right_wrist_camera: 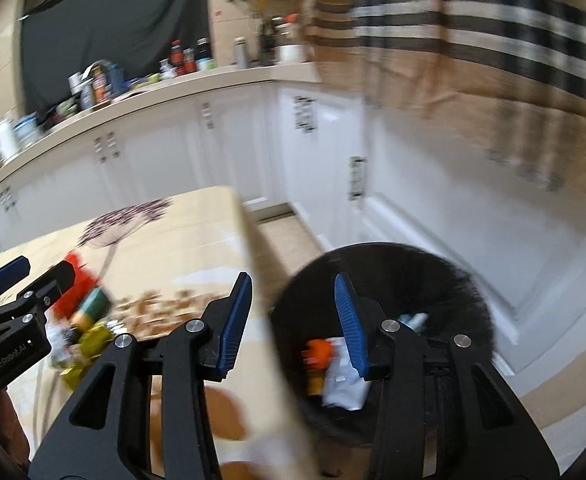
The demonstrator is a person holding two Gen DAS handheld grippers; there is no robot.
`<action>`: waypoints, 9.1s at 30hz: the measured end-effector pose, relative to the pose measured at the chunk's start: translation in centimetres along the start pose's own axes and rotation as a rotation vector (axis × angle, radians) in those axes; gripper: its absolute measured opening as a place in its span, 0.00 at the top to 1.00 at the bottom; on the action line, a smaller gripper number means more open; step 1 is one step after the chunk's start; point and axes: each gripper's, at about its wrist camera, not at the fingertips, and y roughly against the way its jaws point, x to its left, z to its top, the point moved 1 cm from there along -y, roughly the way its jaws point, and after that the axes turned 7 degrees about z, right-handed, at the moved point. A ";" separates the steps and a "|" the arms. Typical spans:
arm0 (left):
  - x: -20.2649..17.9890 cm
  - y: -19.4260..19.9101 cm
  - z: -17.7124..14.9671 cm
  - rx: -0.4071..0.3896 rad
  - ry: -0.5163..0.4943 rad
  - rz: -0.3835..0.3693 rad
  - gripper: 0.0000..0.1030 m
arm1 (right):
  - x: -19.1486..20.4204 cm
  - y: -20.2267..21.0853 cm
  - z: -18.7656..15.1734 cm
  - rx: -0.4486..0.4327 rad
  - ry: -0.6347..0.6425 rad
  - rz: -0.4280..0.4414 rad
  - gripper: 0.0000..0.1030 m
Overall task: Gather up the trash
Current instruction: 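Move both tools back over the table toward the remaining trash, then grasp the yellow crumpled wrapper with the right tool, then lift the yellow wrapper with the right tool while the left tool grasps the silver wrapper, then carry both wrappers over the black bin and open both tools, then move both tools back over the table toward the bag and bottle, then grasp the green-capped bottle with the right tool while the left tool grasps the red bag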
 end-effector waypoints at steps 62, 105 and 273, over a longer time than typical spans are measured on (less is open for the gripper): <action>8.6 0.6 -4.9 0.135 0.115 0.115 0.27 | 8.1 -2.1 -3.0 0.168 0.134 0.060 0.82; 8.7 0.2 -6.7 0.241 0.087 0.188 0.27 | 3.8 -1.1 -1.8 0.113 0.087 0.090 0.82; 12.2 -0.6 -3.6 0.122 0.164 0.063 0.34 | 12.6 -8.1 0.0 0.213 0.174 0.150 0.77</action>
